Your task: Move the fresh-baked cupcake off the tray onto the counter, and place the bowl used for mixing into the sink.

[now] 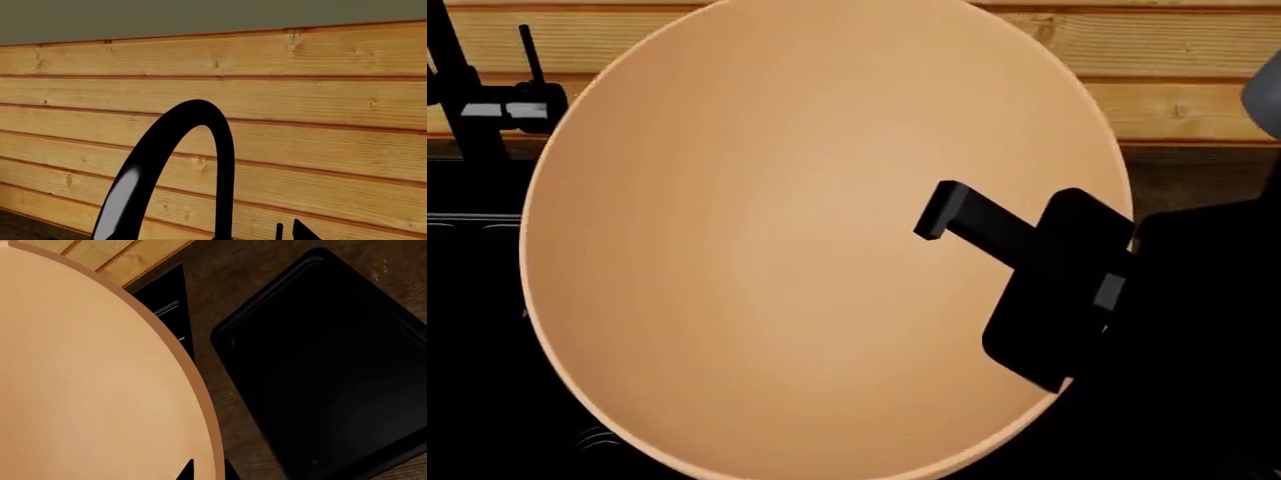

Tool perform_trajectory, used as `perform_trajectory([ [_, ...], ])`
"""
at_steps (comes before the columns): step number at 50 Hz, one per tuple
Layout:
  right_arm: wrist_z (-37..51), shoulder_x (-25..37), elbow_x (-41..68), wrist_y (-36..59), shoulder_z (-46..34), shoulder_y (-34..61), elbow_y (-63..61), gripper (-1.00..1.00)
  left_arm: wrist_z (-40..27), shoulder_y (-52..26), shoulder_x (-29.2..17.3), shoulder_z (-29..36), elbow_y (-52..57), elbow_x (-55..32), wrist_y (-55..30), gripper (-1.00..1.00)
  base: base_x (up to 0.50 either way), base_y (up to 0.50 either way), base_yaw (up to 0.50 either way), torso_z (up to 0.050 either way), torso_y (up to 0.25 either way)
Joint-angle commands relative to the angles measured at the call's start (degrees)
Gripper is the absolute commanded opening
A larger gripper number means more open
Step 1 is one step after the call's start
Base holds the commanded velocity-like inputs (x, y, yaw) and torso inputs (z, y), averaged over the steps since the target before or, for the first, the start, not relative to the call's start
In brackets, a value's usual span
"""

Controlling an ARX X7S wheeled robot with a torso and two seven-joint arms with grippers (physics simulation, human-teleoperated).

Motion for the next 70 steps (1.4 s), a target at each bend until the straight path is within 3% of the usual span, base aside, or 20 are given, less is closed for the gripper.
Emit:
perform_trajectory([
  [1,0.0,-0.4,-0.8,-0.4,-2.1,1.6,2.3,-1.00,0.4,0.0,0.3,-0.5,-0.6,-0.3,0.6,1.00,0.00,0.00,0.00,0.000,0.000],
  [24,-0.9,0.1,-0.5,-0.6,-4.0,3.0,2.2,-1.00,0.2,0.0,0.2,-0.4,-0.6,-0.5,0.6,1.00,0.00,0.00,0.00,0.001,0.000],
  [28,-0.6,1.3,3.7,-3.0,-3.6,2.8,1.1,-1.00,0.4,-0.7,0.5,-0.2,-1.4,-0.4,0.8,1.00,0.00,0.00,0.00,0.000,0.000],
  [33,1.8,-0.3,5.9,-2.7,-3.5,5.9,3.2,-1.00,0.4,-0.8,0.6,0.0,-2.3,-0.2,1.3,1.00,0.00,0.00,0.00,0.000,0.000],
  [46,2.7,-2.1,7.1,-5.4,0.4,0.6,2.3,-1.00,-0.6,0.1,-1.1,-1.8,-1.2,-0.5,0.8,1.00,0.00,0.00,0.00,0.000,0.000],
  [57,2.5,-2.8,6.9,-4.4,-2.5,3.1,4.6,-1.00,-1.1,-0.6,-2.1,-2.3,-1.8,0.1,1.0,1.00,0.00,0.00,0.00,0.000,0.000],
  [70,1.8,-2.4,6.7,-3.8,-5.3,5.0,4.7,-1.00,-1.5,-0.4,-2.5,-2.9,-2.2,0.2,1.4,1.00,0.00,0.50,0.00,0.000,0.000],
])
